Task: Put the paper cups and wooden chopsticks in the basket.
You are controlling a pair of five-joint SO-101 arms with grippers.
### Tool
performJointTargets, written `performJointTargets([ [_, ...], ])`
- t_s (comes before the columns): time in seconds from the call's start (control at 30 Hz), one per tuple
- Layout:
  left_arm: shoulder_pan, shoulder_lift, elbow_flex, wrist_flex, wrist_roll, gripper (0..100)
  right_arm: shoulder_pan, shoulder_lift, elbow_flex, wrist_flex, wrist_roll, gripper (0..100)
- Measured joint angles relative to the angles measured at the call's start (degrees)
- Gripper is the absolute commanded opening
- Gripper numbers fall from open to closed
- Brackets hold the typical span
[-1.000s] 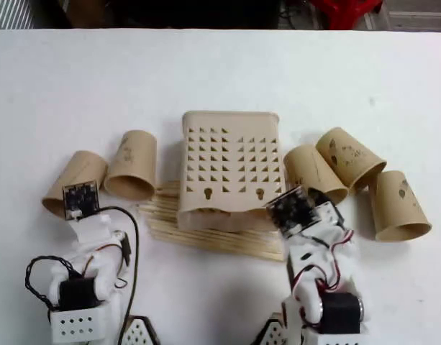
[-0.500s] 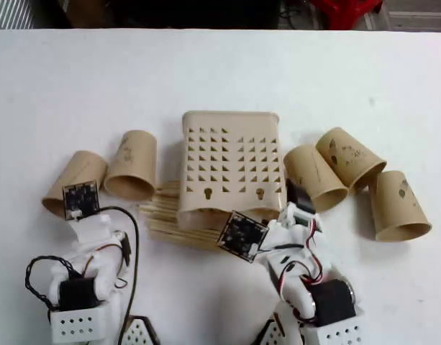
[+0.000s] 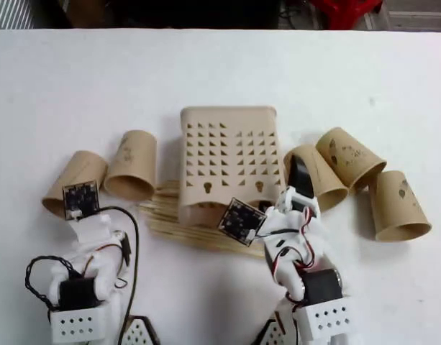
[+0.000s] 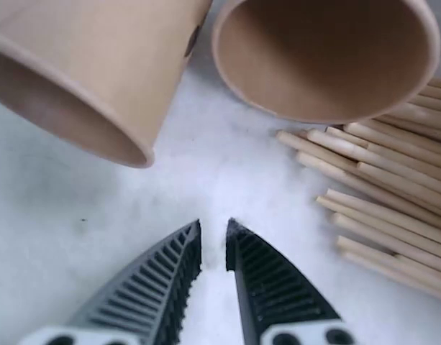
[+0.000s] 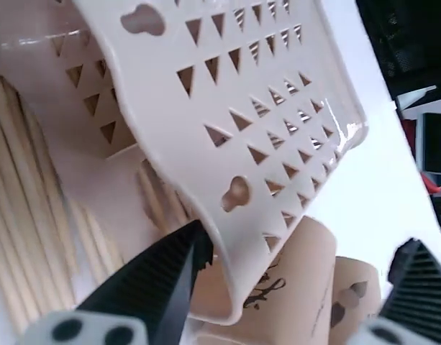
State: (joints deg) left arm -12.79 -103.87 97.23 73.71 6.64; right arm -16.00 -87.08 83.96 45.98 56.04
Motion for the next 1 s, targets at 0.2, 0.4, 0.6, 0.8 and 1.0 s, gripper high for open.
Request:
performJointTargets([
  [0.2, 0.0, 0.0, 0.0, 0.0, 0.0, 8, 0.0, 0.0, 5.5, -9.3, 0.0, 35.1],
  [0.4, 0.0, 0.0, 0.0, 0.0, 0.0, 8, 0.0, 0.0, 7.4, -13.5, 0.0, 26.0],
  [0.6, 0.0, 0.0, 0.0, 0.0, 0.0, 8, 0.0, 0.0, 7.4, -17.6, -3.3, 2.6],
  [0.8, 0.0, 0.0, 0.0, 0.0, 0.0, 8, 1.0, 0.0, 2.4, -17.6, -11.5, 1.6],
  [1.0, 0.0, 0.0, 0.0, 0.0, 0.0, 8, 0.8, 0.4, -7.6, -9.1, -12.5, 1.6],
])
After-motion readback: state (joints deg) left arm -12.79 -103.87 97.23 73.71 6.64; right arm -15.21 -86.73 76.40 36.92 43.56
